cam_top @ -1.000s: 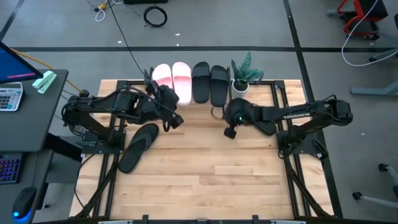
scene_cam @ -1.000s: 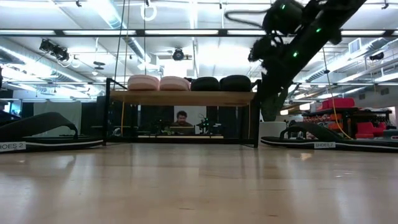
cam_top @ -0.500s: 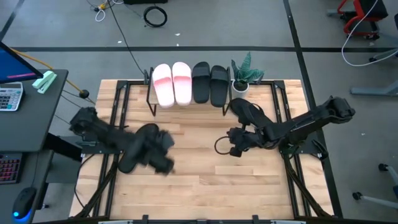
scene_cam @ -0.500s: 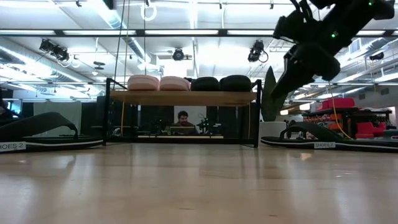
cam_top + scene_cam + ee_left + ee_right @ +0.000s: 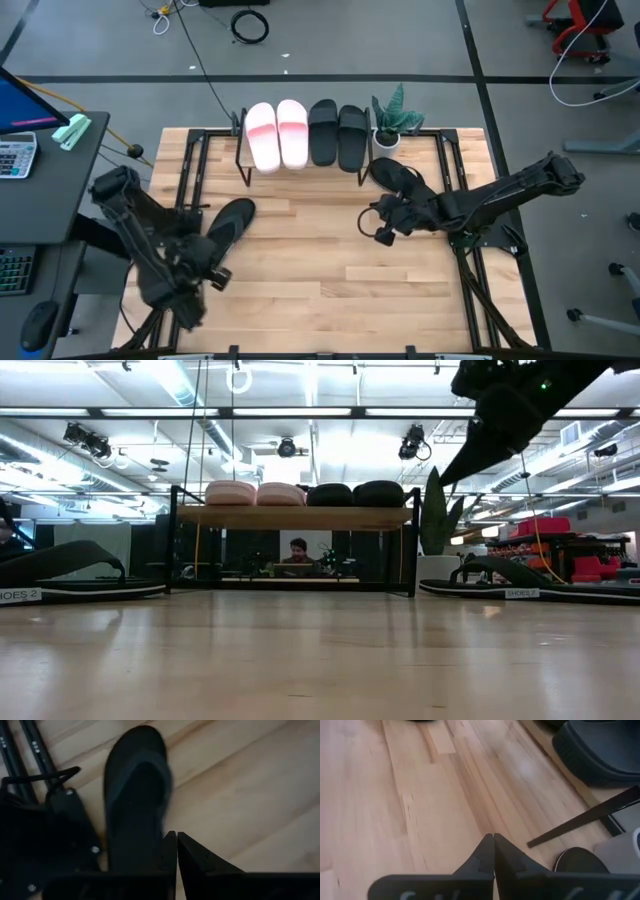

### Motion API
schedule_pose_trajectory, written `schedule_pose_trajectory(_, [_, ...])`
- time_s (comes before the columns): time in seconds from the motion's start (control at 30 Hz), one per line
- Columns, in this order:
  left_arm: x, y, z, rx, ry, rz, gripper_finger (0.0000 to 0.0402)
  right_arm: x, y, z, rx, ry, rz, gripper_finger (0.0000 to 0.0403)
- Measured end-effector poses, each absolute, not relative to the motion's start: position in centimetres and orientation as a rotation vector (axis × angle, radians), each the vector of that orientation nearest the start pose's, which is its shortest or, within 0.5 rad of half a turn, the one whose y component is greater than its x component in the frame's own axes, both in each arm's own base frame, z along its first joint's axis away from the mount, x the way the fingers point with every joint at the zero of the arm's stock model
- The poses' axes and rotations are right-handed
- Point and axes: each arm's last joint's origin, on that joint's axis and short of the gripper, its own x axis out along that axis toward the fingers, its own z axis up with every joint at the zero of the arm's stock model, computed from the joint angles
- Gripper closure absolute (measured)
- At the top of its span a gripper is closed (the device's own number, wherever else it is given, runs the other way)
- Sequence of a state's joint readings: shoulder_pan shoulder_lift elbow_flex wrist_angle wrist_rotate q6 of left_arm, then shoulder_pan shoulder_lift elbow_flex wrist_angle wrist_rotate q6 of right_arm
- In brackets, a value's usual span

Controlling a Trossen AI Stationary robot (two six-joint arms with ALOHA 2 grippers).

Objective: Pick and place slides into the shelf
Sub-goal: Put the left black slipper under the shelf

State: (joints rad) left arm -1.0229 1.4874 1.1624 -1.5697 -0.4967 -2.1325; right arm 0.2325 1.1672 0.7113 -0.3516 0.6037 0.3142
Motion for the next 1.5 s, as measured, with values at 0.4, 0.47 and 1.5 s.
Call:
schedule_pose_trajectory(0.4, [12.4, -16.2, 18.6, -0.510, 0.875, 0.867, 0.0326, 22.3, 3.5, 22.9, -0.049, 0.665, -0.462, 0.0400])
schedule_pose_trajectory(0.47, [12.6, -15.5, 18.3, -0.465, 0.887, 0.889, 0.0307, 22.3, 3.5, 22.9, -0.048, 0.663, -0.462, 0.0400])
schedule_pose_trajectory(1.5, [12.9, -12.9, 13.5, -0.431, 0.889, 1.021, 0.0211, 22.3, 3.6, 22.9, -0.039, 0.658, -0.464, 0.0398])
